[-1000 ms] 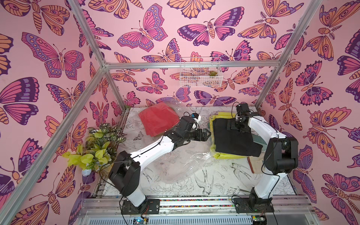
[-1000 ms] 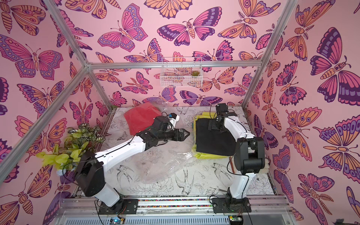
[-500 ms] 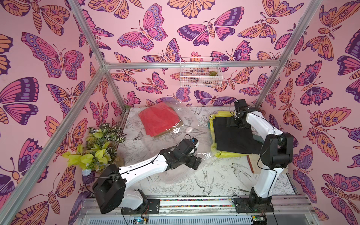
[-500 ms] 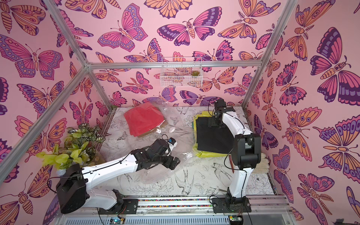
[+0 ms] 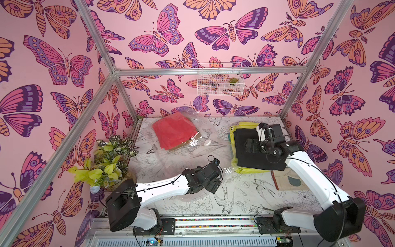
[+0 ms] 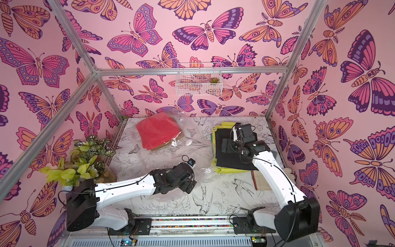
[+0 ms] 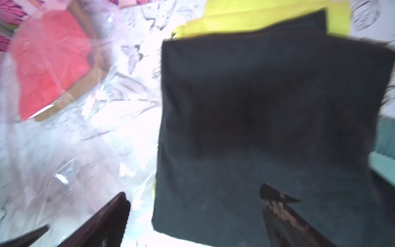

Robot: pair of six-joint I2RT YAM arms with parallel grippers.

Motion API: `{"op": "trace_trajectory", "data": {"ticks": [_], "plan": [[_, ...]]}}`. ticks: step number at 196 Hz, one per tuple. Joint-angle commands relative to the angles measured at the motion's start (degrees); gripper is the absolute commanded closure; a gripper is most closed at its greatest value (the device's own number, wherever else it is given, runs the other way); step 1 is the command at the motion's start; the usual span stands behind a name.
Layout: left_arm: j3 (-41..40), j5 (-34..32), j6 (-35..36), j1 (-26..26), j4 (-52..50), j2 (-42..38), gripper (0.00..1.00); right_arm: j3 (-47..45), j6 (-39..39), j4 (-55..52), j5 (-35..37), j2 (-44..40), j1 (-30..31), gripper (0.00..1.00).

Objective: Take the trousers out of the vacuum bag
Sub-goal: Place the trousers at the center of the board, then open the vacuum bag at the center of the board.

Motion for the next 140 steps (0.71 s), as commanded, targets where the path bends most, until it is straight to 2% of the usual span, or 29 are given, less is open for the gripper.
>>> {"op": "trace_trajectory", "data": {"ticks": [1, 43, 91, 105, 140], "plan": [[-0.68, -3.95, -2.04, -1.11, -2.54, 3.02, 0.01, -4.81, 4.41, 1.73, -5.18, -6.63, 0.92, 0.01], [0.4, -7.33, -3.62, -2.33, -2.28, 9.01, 0.04, -10.53, 6.6, 0.56, -8.03, -15.81, 1.18, 0.01], [0.93, -10.62, -6.39, -2.69, -1.46, 13.16, 0.18, -15.45, 7.52, -0.52, -11.71, -22.99, 2.47, 0.01], [0.99, -12.0, -7.09, -2.64, -1.43, 13.79, 0.28, -16.95, 8.44, 0.03, -13.29, -24.87, 3.3, 0.01], [0.94, -10.28, -8.04, -0.78, -0.61, 12.91, 0.67, -21.38, 11.21, 3.19, -17.08, -28.57, 6.06, 0.01]]}}
